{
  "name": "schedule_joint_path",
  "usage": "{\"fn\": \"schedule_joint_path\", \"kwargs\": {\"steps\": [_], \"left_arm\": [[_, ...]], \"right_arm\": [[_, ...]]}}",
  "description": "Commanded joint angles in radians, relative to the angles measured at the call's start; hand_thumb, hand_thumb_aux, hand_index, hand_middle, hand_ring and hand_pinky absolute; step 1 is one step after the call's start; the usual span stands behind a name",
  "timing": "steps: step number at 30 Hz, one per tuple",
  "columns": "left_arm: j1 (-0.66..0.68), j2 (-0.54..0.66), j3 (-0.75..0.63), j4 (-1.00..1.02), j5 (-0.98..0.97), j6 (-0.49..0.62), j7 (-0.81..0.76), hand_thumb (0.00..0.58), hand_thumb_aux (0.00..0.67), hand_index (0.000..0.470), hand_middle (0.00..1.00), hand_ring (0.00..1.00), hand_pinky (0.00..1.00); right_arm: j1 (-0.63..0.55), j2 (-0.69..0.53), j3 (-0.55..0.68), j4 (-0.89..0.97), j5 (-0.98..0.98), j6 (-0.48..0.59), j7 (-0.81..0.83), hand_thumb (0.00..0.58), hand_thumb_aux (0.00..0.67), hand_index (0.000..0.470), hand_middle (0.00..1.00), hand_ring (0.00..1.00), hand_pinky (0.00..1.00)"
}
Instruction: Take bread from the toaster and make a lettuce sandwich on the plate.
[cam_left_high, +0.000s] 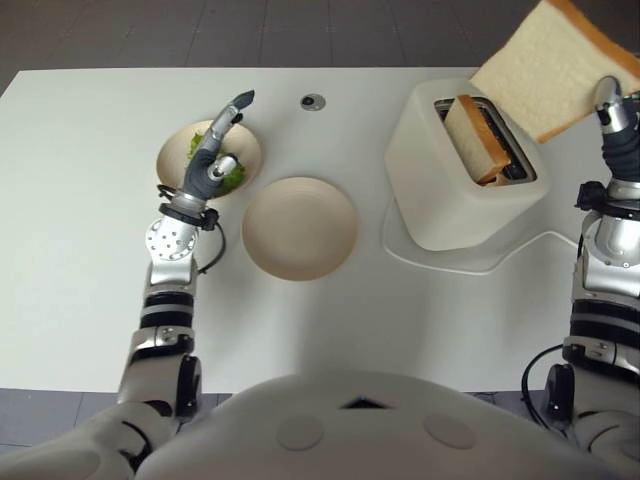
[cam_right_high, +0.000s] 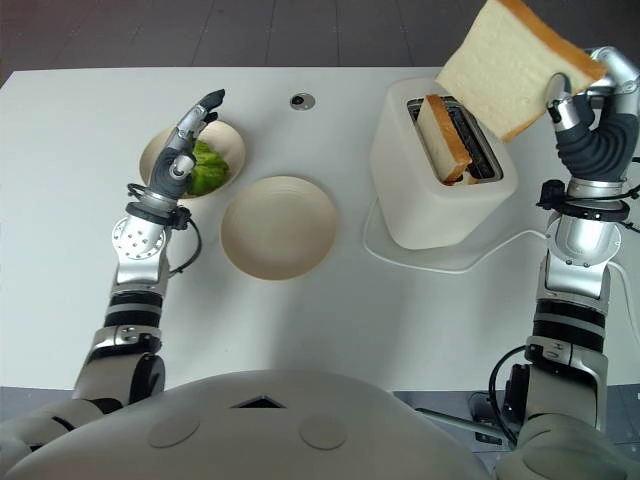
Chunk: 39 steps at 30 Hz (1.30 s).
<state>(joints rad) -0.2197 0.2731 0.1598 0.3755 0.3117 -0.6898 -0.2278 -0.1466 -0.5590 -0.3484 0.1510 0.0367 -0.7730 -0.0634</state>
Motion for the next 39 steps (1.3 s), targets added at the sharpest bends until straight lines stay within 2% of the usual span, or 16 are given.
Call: {"fn": "schedule_joint_path", "kwargs": {"steps": [1,5,8,11,15,18,22,23,25,27,30,31,32,34,37,39], "left_arm": [[-0.007,0.106,-0.036,0.053,0.178,0.088,0.134,0.000,0.000,0.000,0.00,0.00,0.00],[-0.004,0.208,-0.108,0.094,0.322,0.163,0.213,0.000,0.000,0.000,0.00,0.00,0.00],[0.002,0.242,-0.167,0.115,0.358,0.181,0.226,0.000,0.000,0.000,0.00,0.00,0.00],[-0.015,0.259,-0.201,0.153,0.393,0.237,0.283,0.000,0.000,0.000,0.00,0.00,0.00],[-0.056,0.276,-0.246,0.219,0.460,0.334,0.404,0.000,0.000,0.000,0.00,0.00,0.00],[-0.075,0.271,-0.285,0.245,0.463,0.347,0.454,0.000,0.000,0.000,0.00,0.00,0.00],[-0.092,0.279,-0.308,0.265,0.447,0.351,0.493,0.009,0.005,0.004,0.00,0.00,0.00],[-0.098,0.280,-0.317,0.276,0.451,0.356,0.500,0.045,0.026,0.018,0.00,0.00,0.00],[-0.109,0.282,-0.343,0.302,0.461,0.364,0.503,0.172,0.108,0.076,0.00,0.00,0.00],[-0.112,0.283,-0.369,0.317,0.465,0.365,0.497,0.220,0.142,0.100,0.00,0.00,0.00],[-0.121,0.283,-0.399,0.337,0.464,0.373,0.499,0.357,0.255,0.179,0.00,0.00,0.00],[-0.124,0.285,-0.406,0.343,0.463,0.376,0.498,0.449,0.352,0.247,0.00,0.00,0.00],[-0.128,0.285,-0.413,0.349,0.461,0.378,0.498,0.462,0.368,0.258,0.00,0.00,0.00],[-0.132,0.288,-0.428,0.355,0.458,0.379,0.489,0.528,0.470,0.330,0.00,0.00,0.00],[-0.135,0.292,-0.451,0.370,0.455,0.371,0.479,0.552,0.523,0.367,0.00,0.00,0.00],[-0.138,0.292,-0.462,0.378,0.448,0.360,0.478,0.579,0.644,0.452,0.00,0.00,0.00]], "right_arm": [[0.007,0.032,0.034,-0.108,0.159,0.023,0.087,0.580,0.670,0.470,1.00,1.00,1.00],[0.019,0.074,0.099,-0.228,0.278,0.075,0.174,0.580,0.670,0.470,1.00,1.00,1.00],[0.033,0.114,0.174,-0.312,0.355,0.126,0.238,0.580,0.670,0.470,1.00,1.00,1.00],[0.059,0.159,0.297,-0.375,0.374,0.185,0.325,0.580,0.670,0.470,1.00,1.00,1.00],[0.079,0.233,0.452,-0.267,0.214,0.220,0.399,0.580,0.670,0.470,1.00,1.00,1.00],[0.072,0.283,0.542,-0.087,0.046,0.196,0.411,0.580,0.670,0.470,1.00,1.00,1.00],[0.037,0.299,0.592,0.135,-0.140,0.149,0.371,0.580,0.670,0.470,1.00,1.00,1.00],[0.031,0.298,0.598,0.169,-0.170,0.138,0.363,0.580,0.670,0.470,1.00,1.00,1.00],[0.024,0.298,0.609,0.213,-0.209,0.122,0.361,0.580,0.670,0.470,1.00,1.00,1.00],[0.019,0.296,0.623,0.240,-0.233,0.110,0.367,0.580,0.670,0.470,1.00,1.00,1.00],[0.016,0.289,0.646,0.269,-0.262,0.090,0.374,0.580,0.670,0.470,1.00,1.00,1.00],[0.015,0.288,0.650,0.275,-0.268,0.085,0.375,0.580,0.670,0.470,1.00,1.00,1.00],[0.015,0.287,0.653,0.280,-0.270,0.080,0.376,0.580,0.670,0.470,1.00,1.00,1.00],[0.015,0.285,0.663,0.281,-0.273,0.068,0.382,0.580,0.670,0.470,1.00,1.00,1.00],[0.023,0.277,0.686,0.262,-0.270,0.051,0.407,0.580,0.670,0.470,1.00,1.00,1.00],[0.025,0.274,0.695,0.259,-0.269,0.039,0.416,0.580,0.670,0.470,1.00,1.00,1.00]]}}
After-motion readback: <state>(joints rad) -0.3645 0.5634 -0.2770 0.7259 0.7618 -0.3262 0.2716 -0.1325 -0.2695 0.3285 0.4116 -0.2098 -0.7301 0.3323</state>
